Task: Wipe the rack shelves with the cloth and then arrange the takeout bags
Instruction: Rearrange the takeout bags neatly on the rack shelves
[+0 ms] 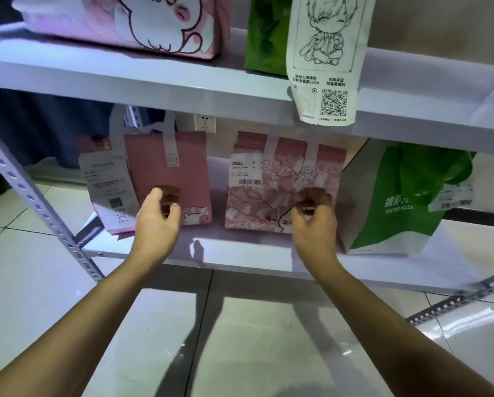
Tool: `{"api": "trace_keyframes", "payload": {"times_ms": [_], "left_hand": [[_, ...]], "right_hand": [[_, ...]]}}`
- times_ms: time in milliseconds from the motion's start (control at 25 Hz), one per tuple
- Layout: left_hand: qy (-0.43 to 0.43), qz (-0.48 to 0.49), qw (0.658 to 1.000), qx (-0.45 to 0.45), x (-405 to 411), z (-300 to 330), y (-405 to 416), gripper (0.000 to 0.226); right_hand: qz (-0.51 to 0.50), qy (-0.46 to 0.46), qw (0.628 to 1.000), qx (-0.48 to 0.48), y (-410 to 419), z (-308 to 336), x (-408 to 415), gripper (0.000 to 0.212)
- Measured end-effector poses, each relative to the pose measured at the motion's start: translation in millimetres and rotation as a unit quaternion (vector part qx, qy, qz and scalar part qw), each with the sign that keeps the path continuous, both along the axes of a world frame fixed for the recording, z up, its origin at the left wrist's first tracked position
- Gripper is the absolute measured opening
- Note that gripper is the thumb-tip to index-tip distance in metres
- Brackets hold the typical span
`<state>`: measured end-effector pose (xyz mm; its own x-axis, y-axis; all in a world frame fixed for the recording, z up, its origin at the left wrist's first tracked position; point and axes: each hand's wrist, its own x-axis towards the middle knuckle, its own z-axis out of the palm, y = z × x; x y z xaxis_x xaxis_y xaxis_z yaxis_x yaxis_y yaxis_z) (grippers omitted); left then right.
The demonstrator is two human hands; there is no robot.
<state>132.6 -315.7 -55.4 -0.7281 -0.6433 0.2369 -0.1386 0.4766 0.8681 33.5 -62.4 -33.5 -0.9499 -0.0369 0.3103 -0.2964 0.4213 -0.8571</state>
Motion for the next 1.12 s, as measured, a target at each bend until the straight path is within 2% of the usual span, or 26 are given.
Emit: {"api": "trace_keyframes", "payload": {"times_ms": [160,400,520,600,680,800,880,1000,1120], "left_hand": [[0.005,0.089,0.996,-0.008,22,3,-40,0.025],[-0.032,0.212,0.977,0.015,34,-6,-89,0.044],[-0.096,0.197,0.974,0.05,32,-10,-101,0.048],[-0.104,0.161,0.979,0.076,32,-15,-103,0.039],[-0.07,0.145,0.982,0.094,38,-20,-100,0.033],[-0.026,0.142,0.984,0.104,53,-21,-92,0.028],[-0.004,0.144,0.983,0.115,64,-18,-83,0.03],[0.026,0.154,0.976,0.153,88,-10,-67,0.025],[0.063,0.146,0.971,0.179,125,-1,-54,0.021]], "right_hand": [[0.155,-0.07,0.984,0.051,-69,-1,18,0.012],[0.186,-0.161,0.964,0.102,-144,-1,15,0.065],[0.179,-0.208,0.955,0.11,-158,-3,9,0.076],[0.191,-0.238,0.949,0.083,-164,-3,6,0.072],[0.192,-0.251,0.947,0.052,-164,-5,7,0.057],[0.114,-0.266,0.957,0.012,-155,-9,12,0.026],[0.062,-0.264,0.962,-0.016,-148,-11,15,0.014],[0.065,-0.254,0.96,-0.098,-135,-5,32,0.007],[0.128,-0.26,0.947,-0.141,-115,3,61,0.023]]}}
